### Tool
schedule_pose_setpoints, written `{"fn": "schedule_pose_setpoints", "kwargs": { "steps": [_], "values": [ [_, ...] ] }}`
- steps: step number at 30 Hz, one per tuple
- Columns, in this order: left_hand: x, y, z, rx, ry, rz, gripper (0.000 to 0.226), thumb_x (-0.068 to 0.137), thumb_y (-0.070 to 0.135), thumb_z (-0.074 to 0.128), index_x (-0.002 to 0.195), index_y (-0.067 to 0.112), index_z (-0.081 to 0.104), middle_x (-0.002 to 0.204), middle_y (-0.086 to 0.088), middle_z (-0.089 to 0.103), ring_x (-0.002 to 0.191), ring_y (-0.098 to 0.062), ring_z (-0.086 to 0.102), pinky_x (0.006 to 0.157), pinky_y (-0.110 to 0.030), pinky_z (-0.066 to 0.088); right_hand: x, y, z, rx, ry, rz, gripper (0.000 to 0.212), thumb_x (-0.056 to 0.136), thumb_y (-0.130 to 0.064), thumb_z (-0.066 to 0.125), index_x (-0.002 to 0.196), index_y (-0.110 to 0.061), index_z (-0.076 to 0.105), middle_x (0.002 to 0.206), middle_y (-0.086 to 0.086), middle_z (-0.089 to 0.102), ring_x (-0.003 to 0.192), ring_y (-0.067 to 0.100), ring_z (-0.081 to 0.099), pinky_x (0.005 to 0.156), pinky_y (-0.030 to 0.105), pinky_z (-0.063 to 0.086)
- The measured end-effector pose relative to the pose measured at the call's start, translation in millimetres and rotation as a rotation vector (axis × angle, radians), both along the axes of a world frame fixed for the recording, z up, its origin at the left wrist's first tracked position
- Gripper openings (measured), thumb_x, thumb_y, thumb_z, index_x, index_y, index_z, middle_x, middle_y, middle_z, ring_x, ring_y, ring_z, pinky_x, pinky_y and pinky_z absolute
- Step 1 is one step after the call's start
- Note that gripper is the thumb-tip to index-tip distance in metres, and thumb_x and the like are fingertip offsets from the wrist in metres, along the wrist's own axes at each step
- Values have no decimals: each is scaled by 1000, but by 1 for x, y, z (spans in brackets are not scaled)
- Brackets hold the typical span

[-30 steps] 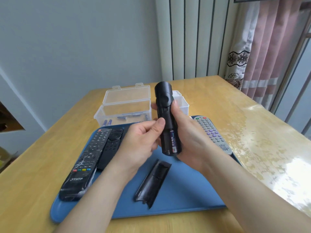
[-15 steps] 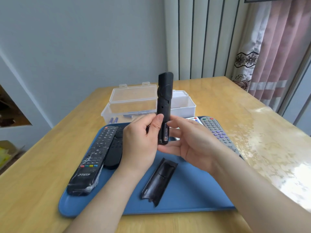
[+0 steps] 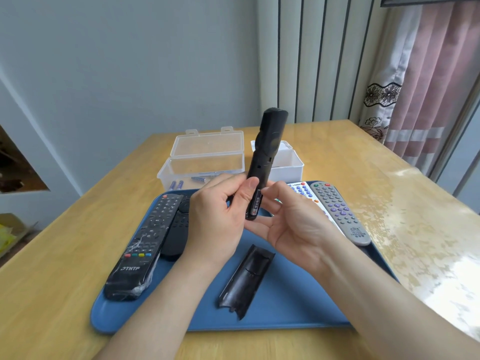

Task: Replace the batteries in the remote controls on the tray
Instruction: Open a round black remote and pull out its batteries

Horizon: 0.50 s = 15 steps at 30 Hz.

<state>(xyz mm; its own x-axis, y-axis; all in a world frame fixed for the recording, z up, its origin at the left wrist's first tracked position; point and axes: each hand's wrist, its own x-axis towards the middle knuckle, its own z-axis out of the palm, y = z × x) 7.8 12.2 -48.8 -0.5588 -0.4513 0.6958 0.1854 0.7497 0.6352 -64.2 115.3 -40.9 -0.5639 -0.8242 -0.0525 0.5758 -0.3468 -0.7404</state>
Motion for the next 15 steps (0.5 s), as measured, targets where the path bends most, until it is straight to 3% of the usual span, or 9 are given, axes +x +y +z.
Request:
{"fn": "schedule_pose_setpoints", "kwargs": {
  "steps": [5, 8, 10, 13, 15],
  "values": [
    [0, 5, 0, -56, -21, 18, 30, 94, 32, 55, 86, 10, 73, 71, -4, 61, 71, -18, 56, 66, -40, 45, -1, 0, 0, 37, 5, -32, 18, 87, -4, 50, 83, -6, 67, 89, 13, 70, 91, 37, 69, 80, 44, 60],
    [0, 8, -1, -54, -18, 19, 23, 94, 31, 55, 90, 17, 72, 73, 0, 62, 73, -17, 57, 66, -36, 46, -1, 1, 3, 51, 2, -40, 23, 84, -2, 52, 70, -9, 69, 81, 11, 69, 81, 34, 70, 79, 43, 60],
    [-1, 8, -2, -55, -31, 28, 17, 93, 29, 57, 97, 22, 72, 78, 4, 63, 75, -12, 57, 66, -28, 46, -1, 2, 4, 48, -32, -23, 24, 80, 4, 46, 75, -6, 67, 78, 11, 68, 79, 35, 70, 79, 43, 60],
    [-2, 8, -2, -51, -53, 51, 22, 90, 22, 62, 111, 29, 61, 91, 8, 59, 72, -5, 53, 63, -7, 38, 0, 2, 4, 57, -44, 13, 37, 77, 8, 38, 96, -2, 67, 93, 14, 69, 84, 37, 69, 77, 41, 61],
    [0, 7, 2, -72, -57, 37, 25, 87, 17, 62, 105, 32, 52, 93, 11, 51, 74, -6, 51, 63, -7, 37, 1, 4, 7, 67, -37, 8, 31, 81, 7, 41, 97, -1, 66, 91, 16, 66, 84, 38, 68, 76, 39, 61]
  ]
}}
